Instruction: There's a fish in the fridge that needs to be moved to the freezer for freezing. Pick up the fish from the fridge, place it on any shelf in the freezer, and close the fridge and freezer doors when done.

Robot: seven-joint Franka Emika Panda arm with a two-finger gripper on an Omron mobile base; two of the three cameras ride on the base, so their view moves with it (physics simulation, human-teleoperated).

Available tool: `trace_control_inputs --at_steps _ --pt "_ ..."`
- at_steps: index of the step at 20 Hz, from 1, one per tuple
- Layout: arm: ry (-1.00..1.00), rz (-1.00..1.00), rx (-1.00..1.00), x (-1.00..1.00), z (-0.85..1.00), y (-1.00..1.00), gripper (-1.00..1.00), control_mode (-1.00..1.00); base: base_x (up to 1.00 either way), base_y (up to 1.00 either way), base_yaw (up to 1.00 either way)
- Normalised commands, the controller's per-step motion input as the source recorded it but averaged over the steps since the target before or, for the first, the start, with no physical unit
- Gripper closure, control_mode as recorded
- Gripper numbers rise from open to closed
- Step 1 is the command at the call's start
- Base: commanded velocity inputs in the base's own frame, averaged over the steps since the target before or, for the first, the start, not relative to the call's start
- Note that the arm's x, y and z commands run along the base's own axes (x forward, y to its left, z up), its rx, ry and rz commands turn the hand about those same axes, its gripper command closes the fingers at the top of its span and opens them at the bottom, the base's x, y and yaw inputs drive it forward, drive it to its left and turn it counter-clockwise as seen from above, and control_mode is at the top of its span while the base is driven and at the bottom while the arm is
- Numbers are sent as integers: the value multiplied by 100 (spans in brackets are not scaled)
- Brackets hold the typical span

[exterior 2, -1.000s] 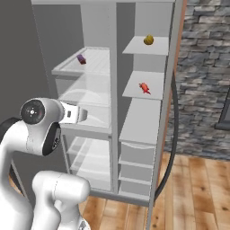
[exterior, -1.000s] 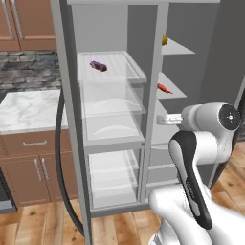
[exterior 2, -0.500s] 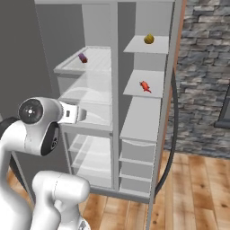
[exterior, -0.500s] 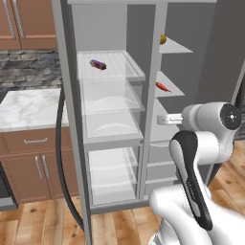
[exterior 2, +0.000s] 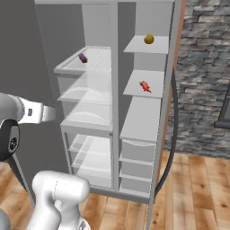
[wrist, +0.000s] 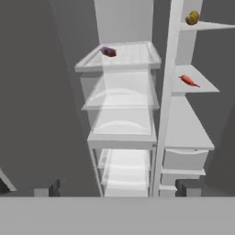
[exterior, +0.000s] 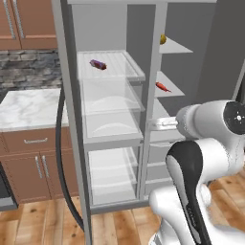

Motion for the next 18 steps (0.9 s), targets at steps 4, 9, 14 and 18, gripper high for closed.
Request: trace_control_inputs --at_steps 4,9,14,18 --pt "-18 0 0 -63 -4 94 -100 -100 0 0 0" --pt "-22 0 2 -40 -19 98 -100 -100 0 0 0" --pt "-21 0 7 -2 -32 82 -100 -100 0 0 0" --pt "-17 -1 4 5 -36 67 -100 -100 0 0 0"
